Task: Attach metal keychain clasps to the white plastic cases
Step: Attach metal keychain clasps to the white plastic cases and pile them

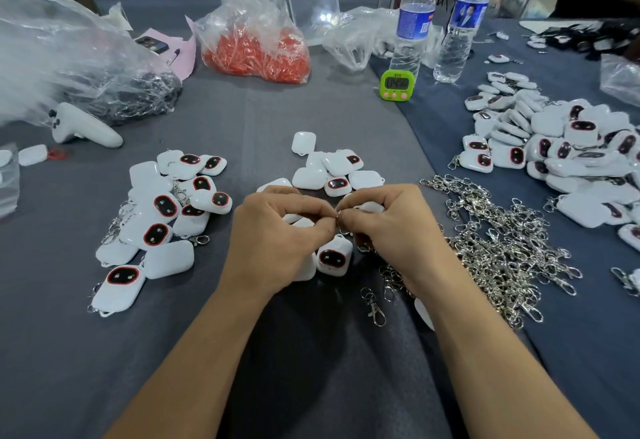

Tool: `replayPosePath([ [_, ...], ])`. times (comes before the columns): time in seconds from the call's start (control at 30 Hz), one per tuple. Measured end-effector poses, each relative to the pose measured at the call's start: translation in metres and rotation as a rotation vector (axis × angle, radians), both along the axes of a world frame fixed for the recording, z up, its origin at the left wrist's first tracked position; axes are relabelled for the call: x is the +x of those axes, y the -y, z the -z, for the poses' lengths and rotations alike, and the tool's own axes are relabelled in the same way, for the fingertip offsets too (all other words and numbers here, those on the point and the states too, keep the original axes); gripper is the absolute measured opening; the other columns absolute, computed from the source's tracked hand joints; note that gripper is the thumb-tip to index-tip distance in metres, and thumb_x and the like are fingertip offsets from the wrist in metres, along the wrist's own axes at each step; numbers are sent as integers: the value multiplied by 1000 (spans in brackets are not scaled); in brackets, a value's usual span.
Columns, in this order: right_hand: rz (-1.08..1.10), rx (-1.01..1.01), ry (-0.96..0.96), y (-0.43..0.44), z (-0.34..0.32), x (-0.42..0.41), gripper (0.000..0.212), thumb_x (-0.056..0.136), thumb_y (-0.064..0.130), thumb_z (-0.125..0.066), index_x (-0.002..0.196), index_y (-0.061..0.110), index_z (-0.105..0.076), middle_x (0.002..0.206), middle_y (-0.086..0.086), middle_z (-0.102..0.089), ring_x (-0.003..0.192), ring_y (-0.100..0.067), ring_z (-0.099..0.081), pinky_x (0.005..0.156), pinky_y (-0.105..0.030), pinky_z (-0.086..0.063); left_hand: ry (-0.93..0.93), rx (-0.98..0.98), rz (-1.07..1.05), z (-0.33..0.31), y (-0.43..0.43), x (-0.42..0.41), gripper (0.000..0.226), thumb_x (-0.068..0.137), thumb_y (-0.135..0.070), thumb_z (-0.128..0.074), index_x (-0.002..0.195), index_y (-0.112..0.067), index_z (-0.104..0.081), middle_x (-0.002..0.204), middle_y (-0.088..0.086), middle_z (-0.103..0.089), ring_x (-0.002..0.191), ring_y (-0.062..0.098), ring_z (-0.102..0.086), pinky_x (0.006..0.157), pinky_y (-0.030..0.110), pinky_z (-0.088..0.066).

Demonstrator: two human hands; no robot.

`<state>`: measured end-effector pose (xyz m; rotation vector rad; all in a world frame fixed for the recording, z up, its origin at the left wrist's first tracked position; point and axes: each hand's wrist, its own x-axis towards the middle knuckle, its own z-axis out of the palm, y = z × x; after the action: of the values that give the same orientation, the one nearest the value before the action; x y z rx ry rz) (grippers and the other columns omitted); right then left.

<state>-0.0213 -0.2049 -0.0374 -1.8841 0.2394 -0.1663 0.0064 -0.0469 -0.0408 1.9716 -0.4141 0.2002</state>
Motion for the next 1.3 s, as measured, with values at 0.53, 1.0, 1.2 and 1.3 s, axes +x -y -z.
replayPosePath([
  [0.53,14,-145,4,0,2,-1,34,79,5,-59,93,31,-77,91,10,-75,91,-17,-70,87,-46,-59,176,218,-503,2,-6,1,13,74,-43,-67,70,-31,-70,54,-10,-60,64,17,-58,58,35,-48],
  [1.0,-389,-568,200,-54,11,-9,28,87,1,-58,103,19,-74,93,-2,-70,94,-24,-52,92,-33,-40,-38,15,-678,-3,-24,19,9,66,-44,-62,59,-38,-64,61,-26,-64,65,10,-62,59,24,-40],
  [1.2,-27,-281,196,-33,0,-8,40,89,12,-46,118,37,-58,101,12,-70,78,-11,-57,74,-31,-50,198,354,-444,3,-13,7,14,69,-50,-63,68,-37,-67,58,-12,-61,63,14,-56,55,26,-36],
  [1.3,132,-171,200,-24,-2,-5,22,99,13,-45,104,35,-44,97,9,-71,62,-12,-58,54,-28,-51,295,525,-289,9,-7,2,11,69,-45,-68,72,-36,-71,62,-9,-53,64,15,-49,53,26,-22],
])
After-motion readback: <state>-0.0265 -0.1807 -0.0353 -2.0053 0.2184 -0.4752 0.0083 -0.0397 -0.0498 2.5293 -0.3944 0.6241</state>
